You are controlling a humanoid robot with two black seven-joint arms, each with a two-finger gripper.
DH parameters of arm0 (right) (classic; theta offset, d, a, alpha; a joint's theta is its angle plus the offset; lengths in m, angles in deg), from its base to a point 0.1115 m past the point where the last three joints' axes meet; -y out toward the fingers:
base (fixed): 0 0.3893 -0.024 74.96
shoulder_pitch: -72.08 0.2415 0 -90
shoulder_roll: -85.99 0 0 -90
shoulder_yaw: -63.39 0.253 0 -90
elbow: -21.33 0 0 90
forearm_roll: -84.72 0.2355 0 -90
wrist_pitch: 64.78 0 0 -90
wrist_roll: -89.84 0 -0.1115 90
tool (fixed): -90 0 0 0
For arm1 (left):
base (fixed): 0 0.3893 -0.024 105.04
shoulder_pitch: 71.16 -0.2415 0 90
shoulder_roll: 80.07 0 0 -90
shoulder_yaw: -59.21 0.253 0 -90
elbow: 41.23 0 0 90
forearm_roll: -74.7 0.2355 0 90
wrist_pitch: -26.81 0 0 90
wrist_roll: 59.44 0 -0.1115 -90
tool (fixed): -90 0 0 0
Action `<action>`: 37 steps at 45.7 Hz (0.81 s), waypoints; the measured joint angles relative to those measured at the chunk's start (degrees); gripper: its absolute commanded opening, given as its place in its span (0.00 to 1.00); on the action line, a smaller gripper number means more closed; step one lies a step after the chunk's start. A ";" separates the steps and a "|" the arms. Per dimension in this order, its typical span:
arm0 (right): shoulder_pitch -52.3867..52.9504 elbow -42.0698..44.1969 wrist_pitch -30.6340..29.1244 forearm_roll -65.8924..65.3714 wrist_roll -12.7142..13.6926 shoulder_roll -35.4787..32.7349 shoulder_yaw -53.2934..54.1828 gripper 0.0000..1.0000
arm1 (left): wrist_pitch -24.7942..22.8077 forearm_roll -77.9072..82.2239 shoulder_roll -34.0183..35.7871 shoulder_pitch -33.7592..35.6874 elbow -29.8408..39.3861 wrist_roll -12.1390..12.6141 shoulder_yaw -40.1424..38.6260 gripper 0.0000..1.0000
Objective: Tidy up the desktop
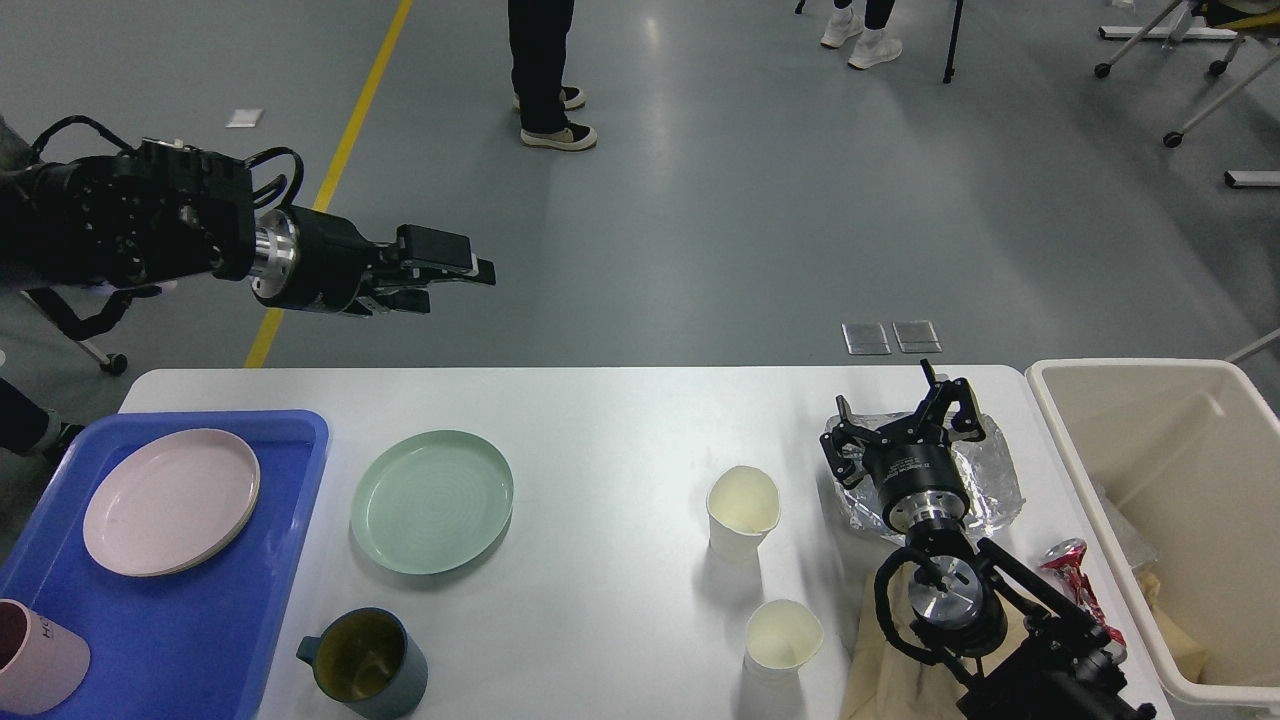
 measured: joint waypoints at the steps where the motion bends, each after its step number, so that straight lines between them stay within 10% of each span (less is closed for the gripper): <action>1: 0.00 0.00 0.00 0.00 0.00 0.00 0.00 1.00 | -0.01 0.00 -0.77 0.24 0.09 0.03 0.28 0.97; 37: 0.08 -0.09 0.00 0.00 0.00 0.00 0.00 1.00 | -0.12 -0.02 -9.94 8.78 0.54 0.04 1.05 0.97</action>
